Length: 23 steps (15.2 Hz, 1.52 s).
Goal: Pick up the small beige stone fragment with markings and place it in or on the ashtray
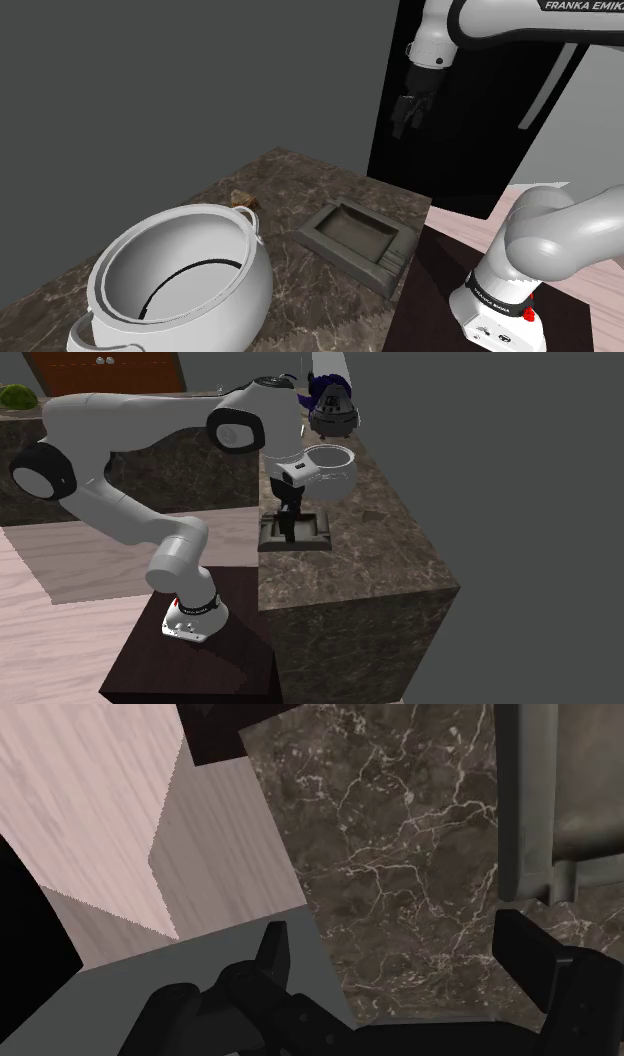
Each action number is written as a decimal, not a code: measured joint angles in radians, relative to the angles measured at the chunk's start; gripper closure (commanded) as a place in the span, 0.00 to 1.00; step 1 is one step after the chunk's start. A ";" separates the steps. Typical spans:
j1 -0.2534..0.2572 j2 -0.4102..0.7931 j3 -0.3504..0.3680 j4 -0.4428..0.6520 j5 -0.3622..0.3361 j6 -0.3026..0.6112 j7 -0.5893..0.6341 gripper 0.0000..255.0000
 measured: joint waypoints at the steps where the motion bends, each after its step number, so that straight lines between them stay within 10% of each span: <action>1: 0.000 0.000 0.000 0.000 0.000 0.000 0.000 0.00; 23: 0.090 0.620 0.299 0.289 -0.003 0.321 0.342 0.00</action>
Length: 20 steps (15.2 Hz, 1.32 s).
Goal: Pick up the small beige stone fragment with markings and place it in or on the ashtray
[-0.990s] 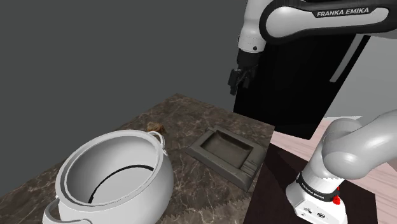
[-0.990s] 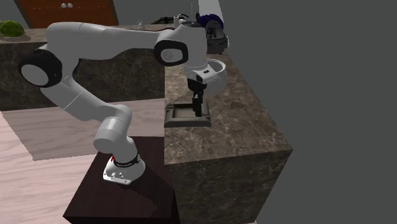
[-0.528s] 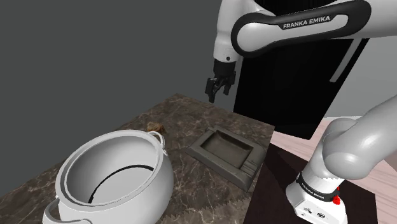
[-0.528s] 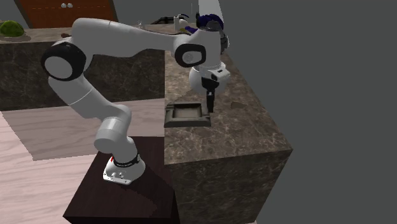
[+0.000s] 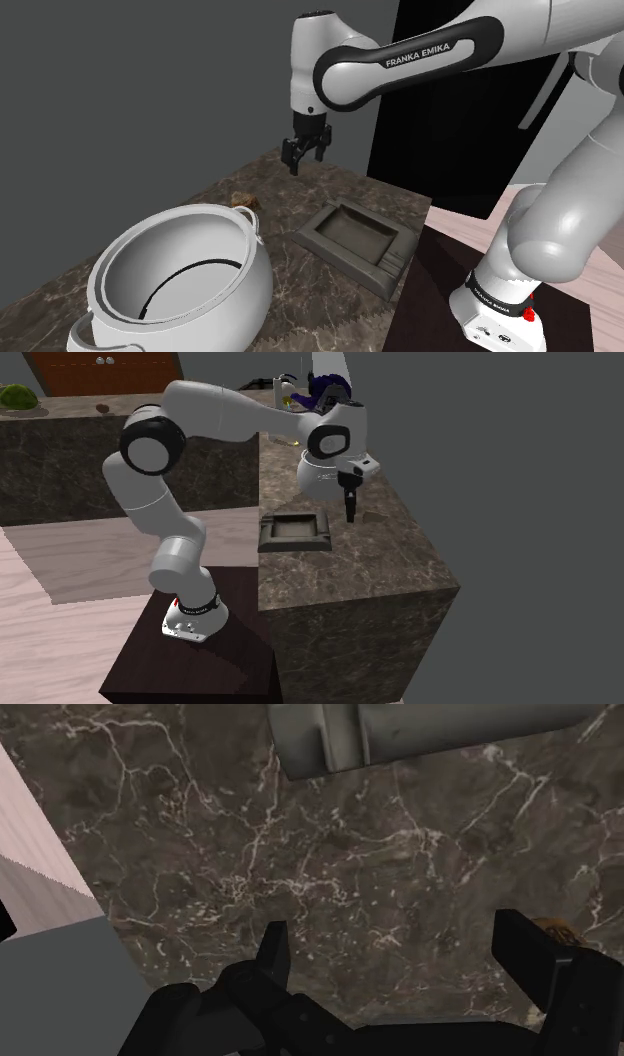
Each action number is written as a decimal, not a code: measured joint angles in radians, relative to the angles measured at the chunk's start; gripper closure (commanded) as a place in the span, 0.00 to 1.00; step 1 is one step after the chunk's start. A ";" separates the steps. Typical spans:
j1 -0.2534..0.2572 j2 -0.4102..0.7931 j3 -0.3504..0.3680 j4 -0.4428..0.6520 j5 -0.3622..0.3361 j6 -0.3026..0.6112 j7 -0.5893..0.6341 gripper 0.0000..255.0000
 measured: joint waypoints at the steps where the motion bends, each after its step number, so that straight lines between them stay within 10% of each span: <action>1: 0.005 0.045 0.012 0.032 -0.015 0.011 0.021 0.00; 13: 0.131 0.523 0.069 0.483 -0.205 -0.014 0.221 0.00; 20: 0.149 0.587 0.063 0.496 -0.232 0.031 0.244 0.00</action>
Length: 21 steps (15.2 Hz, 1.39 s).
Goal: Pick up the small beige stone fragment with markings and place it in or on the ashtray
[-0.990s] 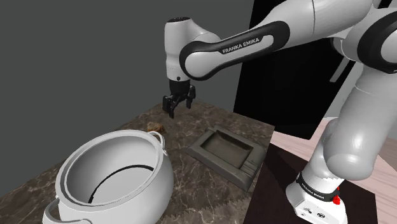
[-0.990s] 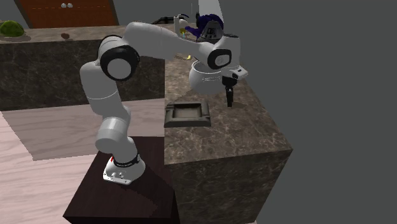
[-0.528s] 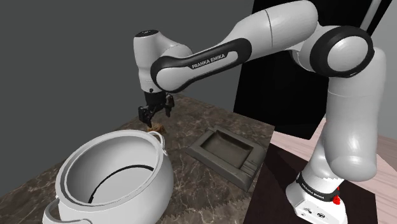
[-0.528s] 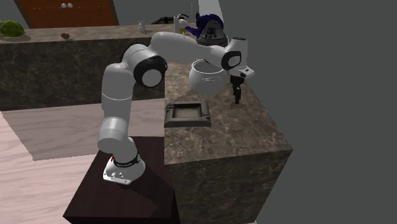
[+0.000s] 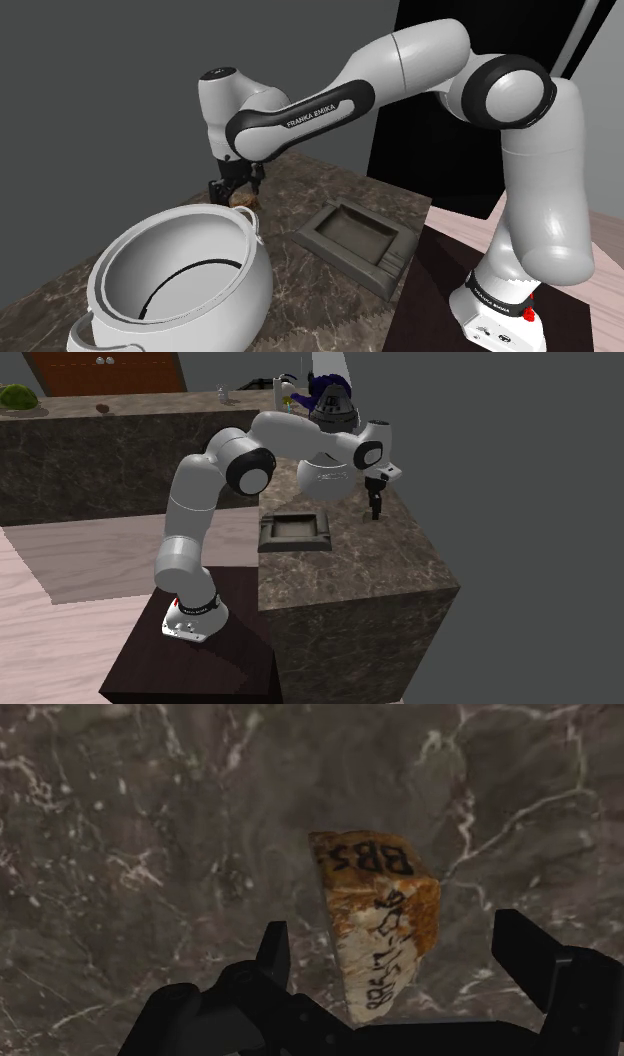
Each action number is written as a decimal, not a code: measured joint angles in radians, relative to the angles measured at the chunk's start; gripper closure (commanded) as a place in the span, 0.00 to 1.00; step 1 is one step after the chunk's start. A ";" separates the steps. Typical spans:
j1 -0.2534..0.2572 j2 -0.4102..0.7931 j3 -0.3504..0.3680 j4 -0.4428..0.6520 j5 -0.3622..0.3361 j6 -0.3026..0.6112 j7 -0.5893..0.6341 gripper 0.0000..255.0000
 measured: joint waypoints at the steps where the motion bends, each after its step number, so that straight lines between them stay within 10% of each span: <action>1: -0.001 0.004 -0.002 -0.011 -0.003 0.015 0.002 0.00; 8: -0.002 0.012 -0.004 -0.018 -0.006 0.030 0.003 0.00; 9: -0.002 0.012 -0.004 -0.018 -0.006 0.030 0.003 1.00; 21: -0.002 0.008 -0.003 -0.009 -0.003 0.017 0.000 1.00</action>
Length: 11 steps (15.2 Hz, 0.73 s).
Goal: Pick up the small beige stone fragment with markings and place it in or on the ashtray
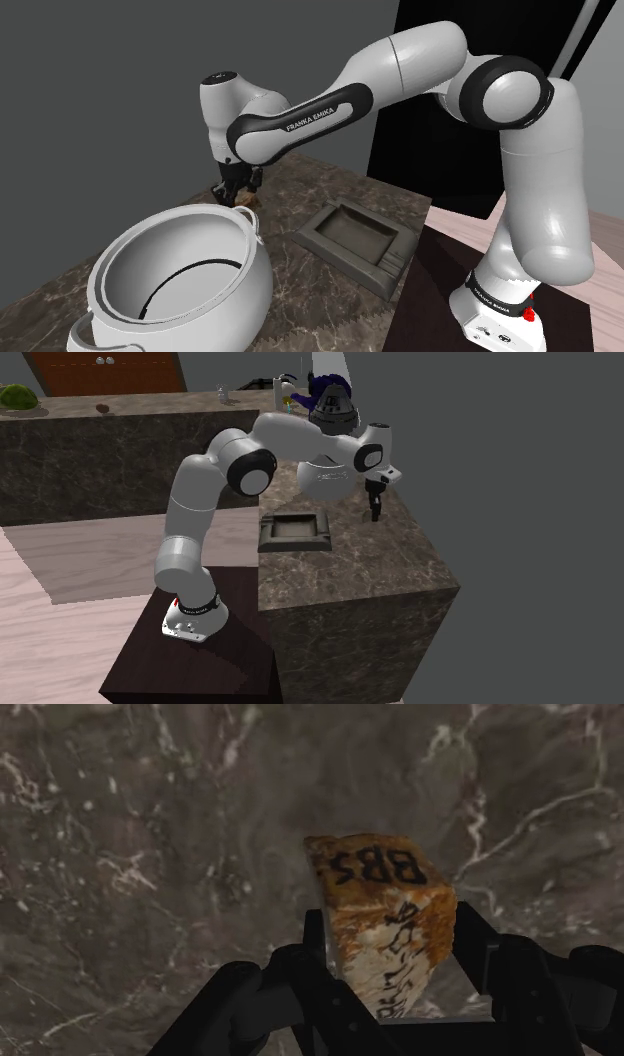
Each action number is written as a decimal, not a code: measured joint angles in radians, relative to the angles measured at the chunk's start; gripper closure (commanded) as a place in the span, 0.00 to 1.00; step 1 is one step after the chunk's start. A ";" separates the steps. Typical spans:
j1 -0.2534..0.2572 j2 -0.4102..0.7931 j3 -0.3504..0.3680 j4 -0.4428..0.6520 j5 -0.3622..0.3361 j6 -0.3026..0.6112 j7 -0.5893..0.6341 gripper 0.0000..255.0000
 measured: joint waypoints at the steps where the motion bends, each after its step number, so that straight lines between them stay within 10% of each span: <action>1: 0.000 -0.004 0.001 0.006 0.002 -0.009 -0.002 1.00; 11: 0.003 -0.033 0.009 0.099 0.020 -0.128 -0.022 1.00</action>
